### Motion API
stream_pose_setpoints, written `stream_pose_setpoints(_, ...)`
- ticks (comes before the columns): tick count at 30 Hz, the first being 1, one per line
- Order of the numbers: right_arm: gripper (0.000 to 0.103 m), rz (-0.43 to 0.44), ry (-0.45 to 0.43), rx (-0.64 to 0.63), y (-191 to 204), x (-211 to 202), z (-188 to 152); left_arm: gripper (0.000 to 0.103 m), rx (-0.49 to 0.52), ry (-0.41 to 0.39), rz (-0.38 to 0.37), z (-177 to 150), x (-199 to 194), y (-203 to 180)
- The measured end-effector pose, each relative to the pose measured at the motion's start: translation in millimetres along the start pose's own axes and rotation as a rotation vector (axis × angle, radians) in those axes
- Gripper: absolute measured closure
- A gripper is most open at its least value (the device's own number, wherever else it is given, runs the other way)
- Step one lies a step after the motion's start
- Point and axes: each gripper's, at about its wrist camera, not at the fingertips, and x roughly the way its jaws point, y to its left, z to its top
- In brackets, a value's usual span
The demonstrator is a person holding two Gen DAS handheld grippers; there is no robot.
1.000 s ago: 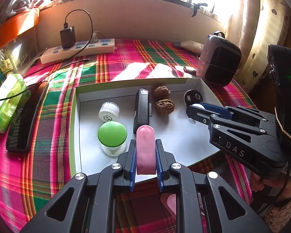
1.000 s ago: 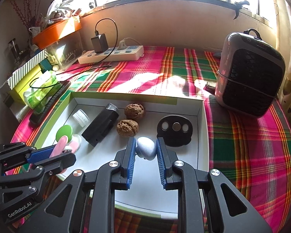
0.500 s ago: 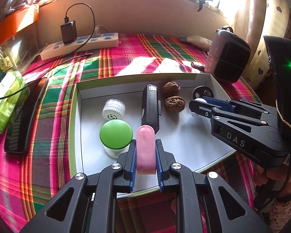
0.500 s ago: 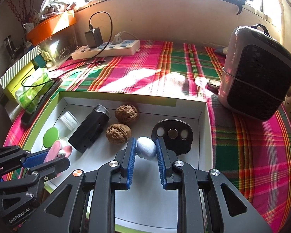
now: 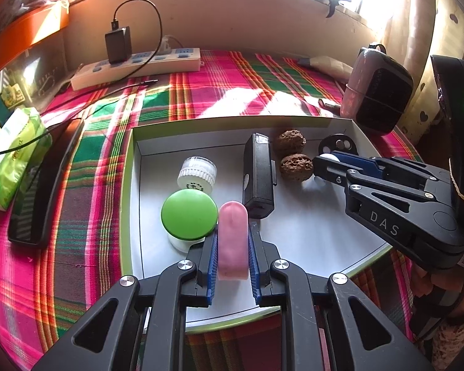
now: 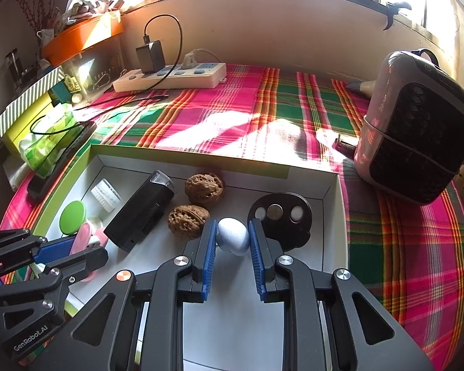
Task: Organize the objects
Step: 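Lower the pink clip into the box and open the left tool while the right releases the earbud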
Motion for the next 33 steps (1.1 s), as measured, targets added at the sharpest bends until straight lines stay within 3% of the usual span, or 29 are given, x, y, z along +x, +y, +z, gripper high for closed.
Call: stream_pose_setpoints(33,0.08,-0.009,-0.009,0.015,-0.8,-1.9,-3.8,0.082,0.005,0.003,-0.001,-0.3,-1.6,-2.7)
